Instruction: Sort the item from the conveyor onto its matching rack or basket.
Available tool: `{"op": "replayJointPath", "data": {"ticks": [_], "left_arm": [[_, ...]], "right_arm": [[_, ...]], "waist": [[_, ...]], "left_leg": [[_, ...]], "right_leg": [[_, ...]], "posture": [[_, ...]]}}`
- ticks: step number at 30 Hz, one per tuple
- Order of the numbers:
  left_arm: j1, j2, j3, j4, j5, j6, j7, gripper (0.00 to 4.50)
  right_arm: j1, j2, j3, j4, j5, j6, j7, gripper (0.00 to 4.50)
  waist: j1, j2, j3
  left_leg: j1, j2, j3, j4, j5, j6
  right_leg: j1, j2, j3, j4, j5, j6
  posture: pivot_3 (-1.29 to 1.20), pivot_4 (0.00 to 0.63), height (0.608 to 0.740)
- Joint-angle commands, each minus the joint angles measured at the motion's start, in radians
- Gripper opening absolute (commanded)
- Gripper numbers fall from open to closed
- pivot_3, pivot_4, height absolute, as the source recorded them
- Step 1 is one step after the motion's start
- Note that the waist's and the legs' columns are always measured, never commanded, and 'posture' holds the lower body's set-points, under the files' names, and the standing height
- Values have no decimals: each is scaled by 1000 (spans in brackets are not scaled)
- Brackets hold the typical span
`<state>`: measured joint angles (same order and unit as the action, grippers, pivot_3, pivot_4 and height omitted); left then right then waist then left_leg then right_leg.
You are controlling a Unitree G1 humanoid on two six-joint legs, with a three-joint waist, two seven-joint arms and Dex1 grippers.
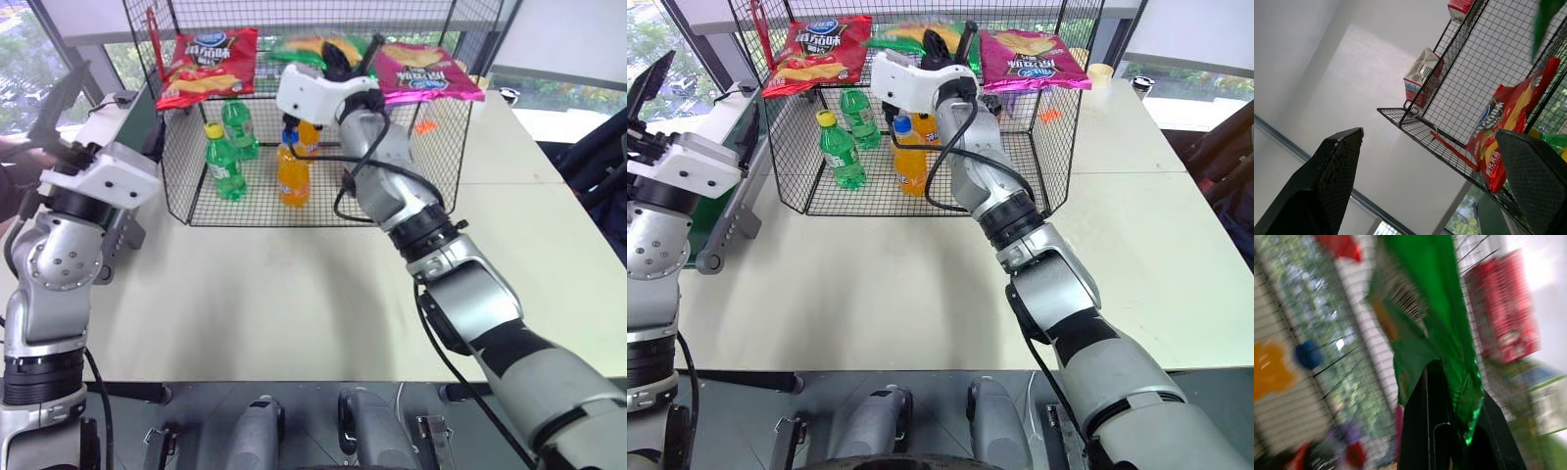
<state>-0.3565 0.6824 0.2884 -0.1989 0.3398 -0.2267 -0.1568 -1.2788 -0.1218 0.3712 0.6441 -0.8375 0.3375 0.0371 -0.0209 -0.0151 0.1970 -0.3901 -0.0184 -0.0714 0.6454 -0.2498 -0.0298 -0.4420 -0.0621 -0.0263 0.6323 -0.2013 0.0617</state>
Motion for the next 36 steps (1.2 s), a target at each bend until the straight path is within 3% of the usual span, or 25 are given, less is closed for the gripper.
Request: {"op": "replayJointPath", "data": {"ticks": [1,16,20,26,36], "left_arm": [[-13,0,7,-34,3,5,19,4474],[-4,-2,18,-63,11,33,30,4474],[-1,-3,18,-67,11,38,34,4500],[4,-4,18,-71,11,42,43,4500],[-16,-15,-1,-47,8,33,53,4500]], "right_arm": [[-100,26,2,34,15,16,-25,0],[-219,81,30,246,102,-68,-56,0],[-246,65,28,270,127,-89,-36,1317],[-257,20,15,242,162,-85,22,4317],[-332,-66,-103,292,402,-144,380,4420]], "waist": [[0,0,0],[-3,0,0],[-3,0,0],[-3,0,0],[-4,0,0]], "left_leg": [[0,0,0,0,0,0],[0,0,0,-1,0,0],[0,0,0,-1,0,0],[0,0,0,-1,0,0],[-1,0,0,-1,0,0]], "right_leg": [[0,0,0,0,0,0],[0,0,0,0,0,0],[0,0,0,0,0,0],[0,0,0,0,0,0],[0,0,-1,-1,0,0]], "posture": [[0,150,740],[0,150,740],[0,150,740],[0,150,740],[0,150,740]]}}
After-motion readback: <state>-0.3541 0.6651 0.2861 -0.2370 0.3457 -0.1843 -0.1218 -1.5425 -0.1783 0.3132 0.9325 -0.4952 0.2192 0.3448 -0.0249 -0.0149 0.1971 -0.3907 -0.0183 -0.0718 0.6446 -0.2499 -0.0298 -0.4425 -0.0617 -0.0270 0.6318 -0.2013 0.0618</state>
